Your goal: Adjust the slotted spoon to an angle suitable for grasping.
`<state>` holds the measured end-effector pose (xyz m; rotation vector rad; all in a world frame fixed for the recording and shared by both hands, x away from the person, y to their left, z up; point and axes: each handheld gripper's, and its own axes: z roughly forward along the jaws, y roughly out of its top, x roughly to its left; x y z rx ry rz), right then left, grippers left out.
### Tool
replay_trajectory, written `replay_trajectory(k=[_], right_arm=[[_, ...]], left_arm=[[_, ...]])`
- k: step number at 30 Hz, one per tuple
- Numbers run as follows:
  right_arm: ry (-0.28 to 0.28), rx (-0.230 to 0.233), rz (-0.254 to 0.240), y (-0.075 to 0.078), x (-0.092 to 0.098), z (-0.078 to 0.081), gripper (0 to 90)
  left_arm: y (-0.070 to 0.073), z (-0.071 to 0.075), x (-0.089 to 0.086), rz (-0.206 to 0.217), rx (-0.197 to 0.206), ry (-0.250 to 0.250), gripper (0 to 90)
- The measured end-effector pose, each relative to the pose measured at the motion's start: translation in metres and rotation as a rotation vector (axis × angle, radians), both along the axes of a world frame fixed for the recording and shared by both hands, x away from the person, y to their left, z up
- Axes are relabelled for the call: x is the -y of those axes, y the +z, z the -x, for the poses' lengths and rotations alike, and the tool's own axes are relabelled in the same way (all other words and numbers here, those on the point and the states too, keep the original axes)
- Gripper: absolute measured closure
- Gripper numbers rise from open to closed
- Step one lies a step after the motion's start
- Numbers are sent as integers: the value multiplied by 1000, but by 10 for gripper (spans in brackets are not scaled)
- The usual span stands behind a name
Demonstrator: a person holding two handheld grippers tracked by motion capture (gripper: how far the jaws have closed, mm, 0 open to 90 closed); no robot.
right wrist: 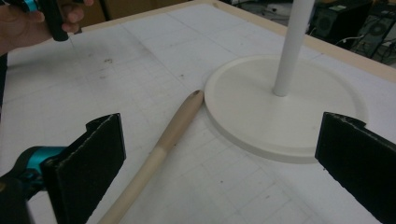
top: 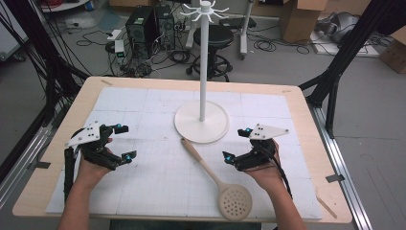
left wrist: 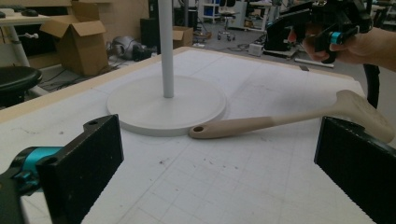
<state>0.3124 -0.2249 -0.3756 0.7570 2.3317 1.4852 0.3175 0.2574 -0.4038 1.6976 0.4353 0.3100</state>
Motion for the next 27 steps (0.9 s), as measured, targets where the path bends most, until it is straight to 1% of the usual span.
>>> replay_trajectory(k=[3, 4, 6, 12, 13, 14, 15, 16, 18, 20, 22, 25, 27], right_arm=[[8, -18, 13, 1, -7, -4, 6], [8, -18, 13, 1, -7, -4, 6], [11, -33, 30, 1, -13, -7, 6], [29, -66, 67, 1, -25, -12, 6], [29, -72, 77, 1, -28, -13, 8], [30, -77, 85, 1, -29, -14, 10], [30, -77, 85, 1, -29, -14, 10], [40, -89, 103, 0, -34, -16, 10], [45, -97, 125, 1, -39, -17, 10], [53, -100, 132, 2, -45, -18, 11], [60, -113, 140, 2, -51, -20, 10], [65, -139, 174, -1, -61, -22, 11], [63, -154, 186, -2, -65, -24, 11]], left_arm=[[0, 0, 0, -6, -1, 4, 17], [1, 0, 0, -5, -2, 4, 17], [2, 1, 0, 8, 4, -3, 18], [4, 1, 3, 5, 8, -11, 17], [4, 1, 3, 11, 2, -15, 18], [4, 1, 2, 13, 5, -13, 18], [4, 1, 2, 13, 5, -13, 17], [4, 1, 2, 22, 10, -15, 18], [5, 1, 1, 24, 10, -15, 18], [5, 1, 0, 27, 10, -11, 18], [5, 1, 0, 29, 11, -13, 17], [5, 2, 0, 32, 13, -14, 18], [5, 2, 0, 30, 10, -14, 18]])
